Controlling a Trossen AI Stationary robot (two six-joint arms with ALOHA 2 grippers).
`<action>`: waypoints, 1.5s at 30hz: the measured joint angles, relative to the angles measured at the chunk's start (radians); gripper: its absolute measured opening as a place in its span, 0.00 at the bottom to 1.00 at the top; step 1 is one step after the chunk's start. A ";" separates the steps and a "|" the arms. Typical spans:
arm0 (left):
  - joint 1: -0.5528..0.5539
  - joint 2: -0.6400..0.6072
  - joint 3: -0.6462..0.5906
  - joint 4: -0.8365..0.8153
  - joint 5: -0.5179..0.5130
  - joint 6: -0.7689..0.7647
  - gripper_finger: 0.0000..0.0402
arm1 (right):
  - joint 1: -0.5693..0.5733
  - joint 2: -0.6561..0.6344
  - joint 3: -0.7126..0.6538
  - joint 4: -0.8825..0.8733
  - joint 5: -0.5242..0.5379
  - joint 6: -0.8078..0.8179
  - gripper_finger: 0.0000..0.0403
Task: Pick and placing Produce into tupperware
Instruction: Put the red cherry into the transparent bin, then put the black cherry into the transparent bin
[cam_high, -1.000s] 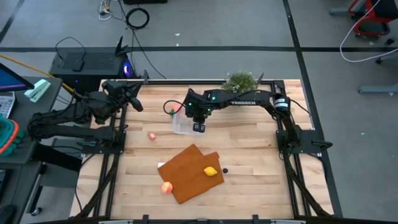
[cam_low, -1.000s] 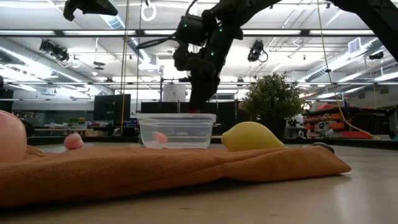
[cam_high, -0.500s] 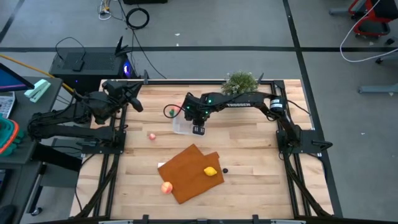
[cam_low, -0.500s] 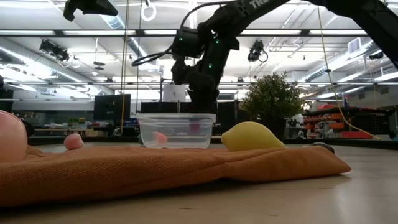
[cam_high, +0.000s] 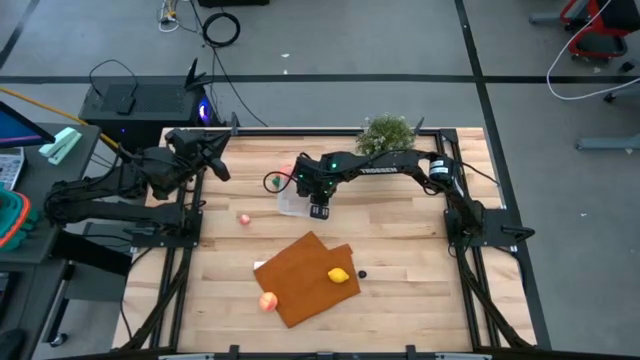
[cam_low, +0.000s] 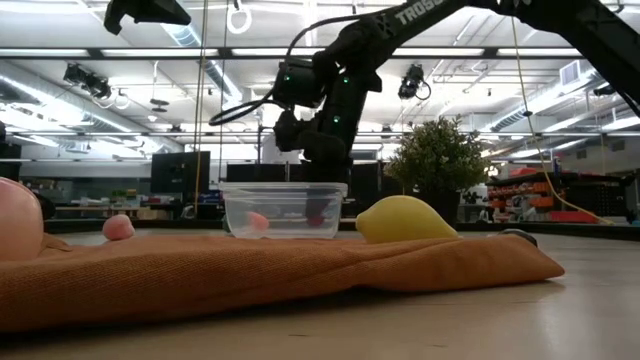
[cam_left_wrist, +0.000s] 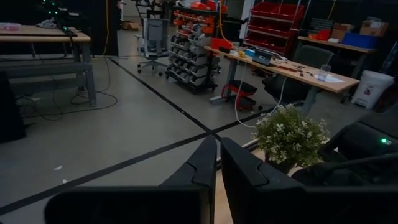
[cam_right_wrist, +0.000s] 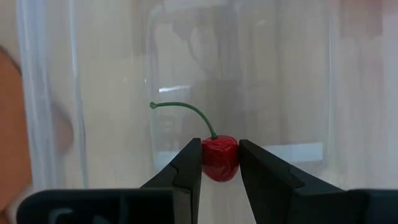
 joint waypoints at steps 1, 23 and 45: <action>0.000 0.000 0.000 0.000 0.000 0.000 0.06 | 0.000 0.000 0.000 0.001 0.000 0.000 0.19; 0.000 0.000 0.000 0.002 0.002 0.000 0.06 | 0.000 -0.009 -0.001 -0.023 0.028 0.001 0.29; 0.000 0.000 0.000 0.008 0.001 0.001 0.07 | -0.014 -0.329 0.001 -0.191 0.075 0.151 0.28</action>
